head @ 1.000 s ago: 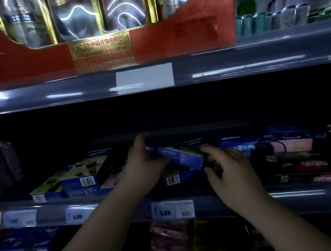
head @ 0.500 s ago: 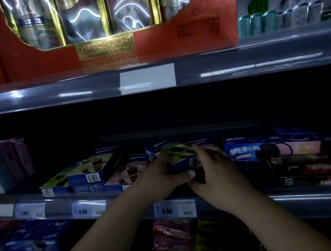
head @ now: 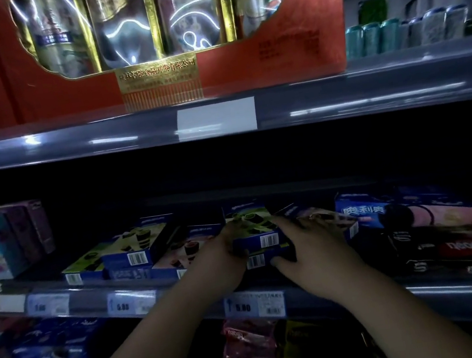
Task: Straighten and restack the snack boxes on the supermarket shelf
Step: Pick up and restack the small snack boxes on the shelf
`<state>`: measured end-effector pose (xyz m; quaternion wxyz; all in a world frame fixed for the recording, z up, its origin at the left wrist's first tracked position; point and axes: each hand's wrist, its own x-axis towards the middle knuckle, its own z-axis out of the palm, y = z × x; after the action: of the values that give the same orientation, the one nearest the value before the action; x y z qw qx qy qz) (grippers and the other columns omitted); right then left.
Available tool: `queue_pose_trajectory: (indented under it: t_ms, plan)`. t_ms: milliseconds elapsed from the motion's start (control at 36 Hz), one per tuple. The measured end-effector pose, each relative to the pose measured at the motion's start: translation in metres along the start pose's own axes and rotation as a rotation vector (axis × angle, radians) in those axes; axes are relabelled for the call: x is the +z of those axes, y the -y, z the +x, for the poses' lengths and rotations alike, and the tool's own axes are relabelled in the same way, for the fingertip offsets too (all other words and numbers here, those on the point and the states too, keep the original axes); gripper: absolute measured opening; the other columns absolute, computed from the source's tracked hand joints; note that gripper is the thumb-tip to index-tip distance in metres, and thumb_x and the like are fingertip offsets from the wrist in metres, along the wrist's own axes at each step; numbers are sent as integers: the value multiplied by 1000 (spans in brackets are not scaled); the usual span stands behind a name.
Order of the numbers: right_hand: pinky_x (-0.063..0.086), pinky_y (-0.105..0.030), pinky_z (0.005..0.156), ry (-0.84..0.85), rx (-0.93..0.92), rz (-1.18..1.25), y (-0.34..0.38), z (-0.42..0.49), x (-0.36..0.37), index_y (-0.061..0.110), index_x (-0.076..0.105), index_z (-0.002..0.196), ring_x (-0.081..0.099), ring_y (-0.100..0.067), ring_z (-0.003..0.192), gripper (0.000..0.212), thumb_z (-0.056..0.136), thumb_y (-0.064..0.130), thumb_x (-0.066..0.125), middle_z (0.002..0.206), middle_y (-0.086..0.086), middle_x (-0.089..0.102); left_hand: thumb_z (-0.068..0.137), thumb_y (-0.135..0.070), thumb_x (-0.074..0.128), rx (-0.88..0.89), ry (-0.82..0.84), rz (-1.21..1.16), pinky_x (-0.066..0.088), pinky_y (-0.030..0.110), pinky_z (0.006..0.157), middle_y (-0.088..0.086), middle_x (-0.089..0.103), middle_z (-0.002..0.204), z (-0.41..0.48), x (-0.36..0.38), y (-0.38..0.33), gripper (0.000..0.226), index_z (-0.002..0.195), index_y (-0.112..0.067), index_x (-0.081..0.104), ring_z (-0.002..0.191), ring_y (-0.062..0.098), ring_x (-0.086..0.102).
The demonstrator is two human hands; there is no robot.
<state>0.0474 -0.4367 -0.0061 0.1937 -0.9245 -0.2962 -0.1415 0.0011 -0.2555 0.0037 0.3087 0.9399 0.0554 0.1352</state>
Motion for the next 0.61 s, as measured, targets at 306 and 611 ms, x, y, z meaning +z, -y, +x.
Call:
queue_pose_trajectory:
  t_ms: [306,611]
  plan:
    - [55,-36,70,-9,31,200,5,-5,3,38,33,140,60,-14,77,57,91,32,61,95,4,64,81,-32,75,122,-95,102,48,22,82,-6,66,121,-14,6,-2,68,141,-32,43,104,12,62]
    - [45,-20,46,-201,-6,271,24,-22,5,49,30,145,54,-5,53,60,95,33,59,74,10,64,92,-17,63,211,-235,-19,50,11,64,-9,69,110,-32,-1,2,69,147,-45,31,75,-3,59]
